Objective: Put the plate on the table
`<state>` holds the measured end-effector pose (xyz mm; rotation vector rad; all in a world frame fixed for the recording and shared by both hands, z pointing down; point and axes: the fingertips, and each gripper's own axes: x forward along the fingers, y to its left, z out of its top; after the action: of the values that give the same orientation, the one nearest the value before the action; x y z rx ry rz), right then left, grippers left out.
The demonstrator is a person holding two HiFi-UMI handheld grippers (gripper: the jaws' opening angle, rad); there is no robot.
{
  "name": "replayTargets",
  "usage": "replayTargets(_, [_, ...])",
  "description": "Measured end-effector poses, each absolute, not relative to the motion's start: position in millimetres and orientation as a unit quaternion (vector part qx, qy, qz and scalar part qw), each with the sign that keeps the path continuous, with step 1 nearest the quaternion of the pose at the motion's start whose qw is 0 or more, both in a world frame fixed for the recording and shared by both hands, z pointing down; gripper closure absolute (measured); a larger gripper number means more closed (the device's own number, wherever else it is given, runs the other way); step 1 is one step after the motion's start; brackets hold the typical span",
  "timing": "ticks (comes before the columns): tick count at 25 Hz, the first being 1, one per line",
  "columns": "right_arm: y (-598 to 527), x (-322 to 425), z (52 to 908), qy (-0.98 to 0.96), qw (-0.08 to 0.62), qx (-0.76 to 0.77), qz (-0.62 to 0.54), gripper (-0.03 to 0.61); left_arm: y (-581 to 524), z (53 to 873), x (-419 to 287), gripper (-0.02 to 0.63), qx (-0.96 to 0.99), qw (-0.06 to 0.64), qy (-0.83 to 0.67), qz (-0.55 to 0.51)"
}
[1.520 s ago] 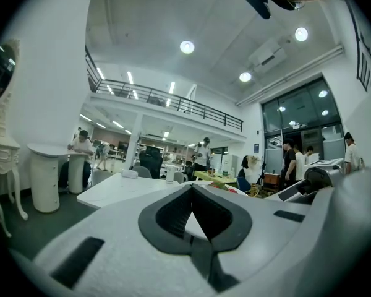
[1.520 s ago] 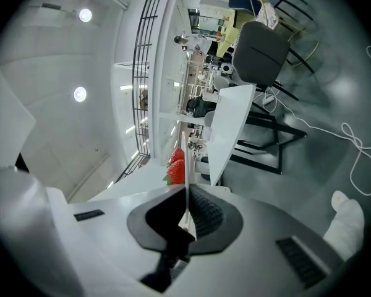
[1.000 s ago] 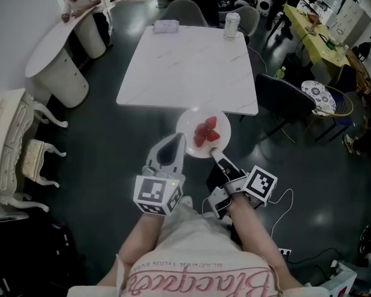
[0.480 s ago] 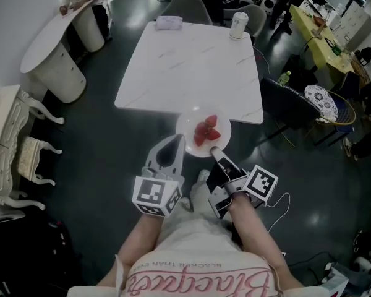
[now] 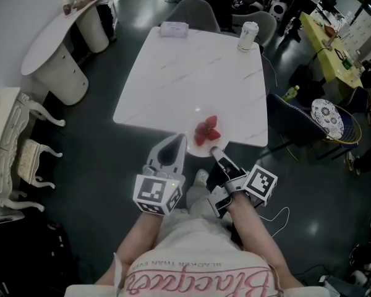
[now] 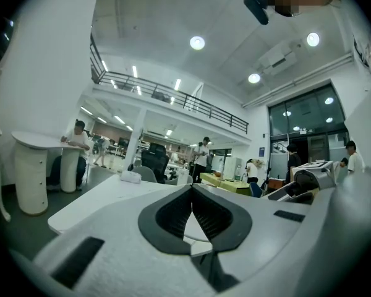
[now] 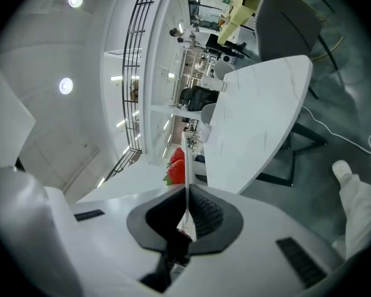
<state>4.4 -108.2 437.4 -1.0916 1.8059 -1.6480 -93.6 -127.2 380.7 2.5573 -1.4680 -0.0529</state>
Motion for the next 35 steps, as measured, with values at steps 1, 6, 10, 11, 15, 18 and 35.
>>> replayTargets(1, [-118.8, 6.8, 437.6, 0.655, 0.228, -0.397, -0.601, 0.566, -138.2, 380.0, -91.5, 0.609, 0.863, 0.095, -0.496, -0.017])
replayTargets(6, [-177.8, 25.9, 436.8, 0.655, 0.222, -0.394, -0.605, 0.566, -195.6, 376.5, -75.7, 0.609, 0.859, 0.093, -0.503, -0.015])
replayTargets(10, [-226.7, 44.3, 433.2, 0.662, 0.213, -0.391, -0.603, 0.566, -240.4, 375.2, -59.7, 0.609, 0.855, 0.094, -0.51, -0.017])
replayTargets(11, [-239.1, 49.0, 432.5, 0.663, 0.211, -0.391, -0.602, 0.566, -251.6, 375.6, -56.4, 0.609, 0.853, 0.094, -0.512, -0.017])
replayTargets(15, [-281.3, 64.4, 431.8, 0.668, 0.208, -0.386, -0.601, 0.566, -291.4, 376.4, -44.5, 0.609, 0.848, 0.095, -0.522, -0.019])
replayTargets(18, [-301.4, 70.3, 437.2, 0.672, 0.198, -0.384, -0.602, 0.566, -309.6, 378.0, -38.6, 0.609, 0.844, 0.094, -0.529, -0.019])
replayTargets(35, [-421.0, 74.5, 524.3, 0.653, 0.128, -0.402, -0.629, 0.566, -411.6, 430.7, -25.9, 0.609, 0.836, 0.139, -0.53, 0.038])
